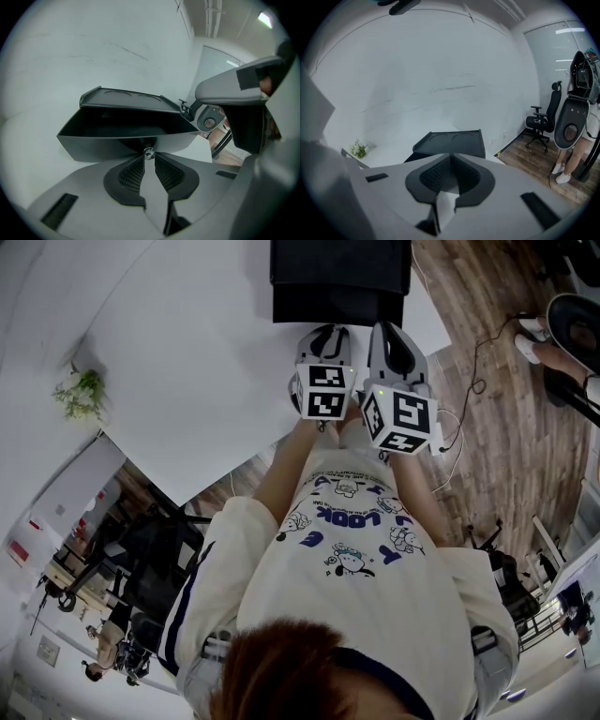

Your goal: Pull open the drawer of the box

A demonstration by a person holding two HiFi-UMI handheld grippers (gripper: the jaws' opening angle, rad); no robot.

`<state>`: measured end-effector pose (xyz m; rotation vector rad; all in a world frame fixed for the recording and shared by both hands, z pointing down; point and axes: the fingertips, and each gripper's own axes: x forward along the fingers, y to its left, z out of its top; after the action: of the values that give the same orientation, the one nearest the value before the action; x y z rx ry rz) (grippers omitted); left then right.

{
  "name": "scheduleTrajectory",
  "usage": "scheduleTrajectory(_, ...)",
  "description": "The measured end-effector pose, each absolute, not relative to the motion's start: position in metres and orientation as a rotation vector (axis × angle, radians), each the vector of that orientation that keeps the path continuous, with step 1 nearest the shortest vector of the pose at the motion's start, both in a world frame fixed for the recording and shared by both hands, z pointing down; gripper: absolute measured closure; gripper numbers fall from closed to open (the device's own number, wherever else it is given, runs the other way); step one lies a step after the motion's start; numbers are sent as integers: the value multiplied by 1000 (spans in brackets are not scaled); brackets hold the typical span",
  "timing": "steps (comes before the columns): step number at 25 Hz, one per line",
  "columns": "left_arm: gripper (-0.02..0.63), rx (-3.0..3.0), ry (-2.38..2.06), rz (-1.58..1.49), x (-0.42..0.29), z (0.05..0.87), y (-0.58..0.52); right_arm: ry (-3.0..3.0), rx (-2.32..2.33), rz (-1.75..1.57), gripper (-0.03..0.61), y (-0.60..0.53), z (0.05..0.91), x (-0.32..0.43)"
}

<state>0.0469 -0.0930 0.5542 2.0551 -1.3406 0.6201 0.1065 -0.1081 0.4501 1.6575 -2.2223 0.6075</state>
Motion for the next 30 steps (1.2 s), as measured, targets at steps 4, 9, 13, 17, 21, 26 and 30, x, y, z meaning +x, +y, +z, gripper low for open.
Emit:
scheduleTrajectory(4,540,2063,-1335,626,47,555,-90,-2222,1660,611,535,-108,450,107)
scheduleTrajectory(9,540,2065,-1336,627,47,556,-85,-2221,1658,617,535,-104,452,106)
scheduleTrajectory(13,539,2061,-1335,643,44,557,-82,-2223,1657,618,535,-105,451,104)
scheduleTrajectory(17,540,2065,-1334,640,44,558,-81,-2222,1657,618,535,-106,451,102)
scheduleTrajectory(21,540,2063,-1331,643,44,558,-80,-2224,1657,618,535,-108,451,102)
scheduleTrajectory(26,540,2059,-1325,623,47,556,-78,-2223,1661,616,535,-109,449,100)
scheduleTrajectory(30,540,2051,-1322,629,46,558,-75,-2220,1667,617,535,-111,449,103)
